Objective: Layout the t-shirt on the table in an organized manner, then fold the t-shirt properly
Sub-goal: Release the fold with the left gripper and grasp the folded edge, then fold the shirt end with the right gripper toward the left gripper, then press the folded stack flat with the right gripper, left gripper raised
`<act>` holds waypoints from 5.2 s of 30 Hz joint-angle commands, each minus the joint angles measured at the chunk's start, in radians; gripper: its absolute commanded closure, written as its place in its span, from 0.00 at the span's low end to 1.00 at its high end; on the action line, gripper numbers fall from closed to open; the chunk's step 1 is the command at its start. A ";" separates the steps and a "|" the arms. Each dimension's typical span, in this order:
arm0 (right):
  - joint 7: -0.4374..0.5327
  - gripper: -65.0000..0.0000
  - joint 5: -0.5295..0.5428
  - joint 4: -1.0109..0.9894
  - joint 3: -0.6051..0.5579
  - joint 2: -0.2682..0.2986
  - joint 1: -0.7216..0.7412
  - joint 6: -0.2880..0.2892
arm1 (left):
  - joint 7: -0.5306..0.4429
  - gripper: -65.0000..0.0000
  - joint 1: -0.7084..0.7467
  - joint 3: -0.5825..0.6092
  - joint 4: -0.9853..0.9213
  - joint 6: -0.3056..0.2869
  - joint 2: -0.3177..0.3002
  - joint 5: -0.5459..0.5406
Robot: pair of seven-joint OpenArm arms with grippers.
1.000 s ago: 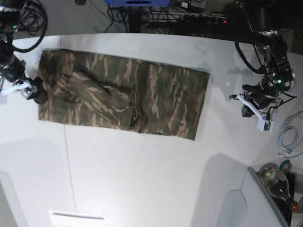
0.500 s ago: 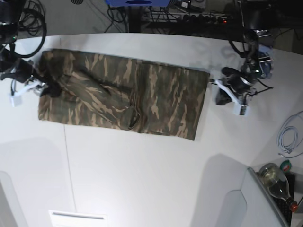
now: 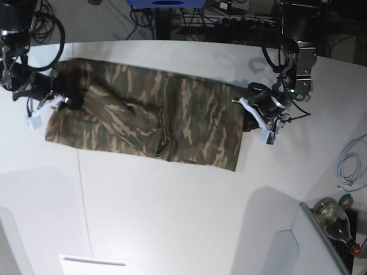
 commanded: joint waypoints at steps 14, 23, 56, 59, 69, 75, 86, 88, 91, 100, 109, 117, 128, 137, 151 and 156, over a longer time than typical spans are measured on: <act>-0.171 0.99 0.019 0.349 -0.001 -0.005 0.046 -0.111 | 0.006 1.00 -0.007 0.150 0.074 -0.003 0.012 -0.001; -0.326 0.99 0.019 0.590 -0.001 -0.098 0.050 -0.127 | 0.008 1.00 -0.035 0.227 0.070 0.023 0.054 0.001; -0.075 0.99 0.014 0.356 -0.507 -0.120 0.148 -0.300 | 0.008 1.00 -0.047 0.305 0.077 0.069 0.080 -0.010; -0.075 0.99 -0.041 0.338 -0.507 -0.125 0.171 -0.311 | 0.008 1.00 -0.047 0.303 0.077 0.069 0.080 -0.010; -0.076 0.52 -0.208 0.320 -0.507 -0.206 0.172 -0.312 | 0.035 1.00 -0.047 0.299 0.082 0.069 0.072 -0.010; -0.076 0.51 -0.385 0.344 -0.507 -0.240 0.168 -0.312 | 0.143 1.00 0.026 0.188 0.249 0.069 0.023 -0.005; -0.073 0.51 -0.414 0.387 -0.721 -0.237 0.205 -0.458 | 0.288 1.00 0.240 -0.094 0.495 0.069 -0.156 -0.001; -0.053 0.51 -0.414 0.386 -0.771 -0.237 0.220 -0.484 | 0.288 1.00 0.266 -0.149 0.495 0.069 -0.158 -0.001; -0.001 0.51 -0.423 0.367 -0.853 -0.237 0.240 -0.549 | 0.288 1.00 0.295 -0.209 0.490 0.068 -0.158 -0.001; 0.068 0.50 -0.563 0.217 -1.060 -0.304 0.313 -0.587 | 0.284 1.00 0.312 -0.218 0.486 0.068 -0.155 -0.001; 0.039 0.51 -0.767 0.314 -1.226 -0.361 0.350 -0.587 | 0.282 1.00 0.299 -0.220 0.482 0.068 -0.158 -0.001; -0.050 0.51 -0.982 0.795 -0.943 -0.269 0.123 -0.588 | 0.279 1.00 0.286 -0.221 0.417 0.068 -0.163 -0.001; -0.047 0.98 -1.012 0.674 -0.741 -0.229 0.054 -0.582 | 0.279 1.00 0.255 -0.221 0.387 0.068 -0.155 -0.001; 0.087 0.99 -1.011 0.318 -0.742 -0.322 0.224 -0.581 | 0.279 1.00 0.253 -0.221 0.384 0.068 -0.153 -0.001; 0.395 0.99 -1.009 -0.090 -0.857 -0.408 0.418 -0.584 | 0.279 1.00 0.252 -0.221 0.384 0.068 -0.153 -0.001; 0.421 0.99 -1.011 -0.036 -0.862 -0.385 0.442 -0.582 | 0.279 1.00 0.250 -0.220 0.383 0.068 -0.153 -0.001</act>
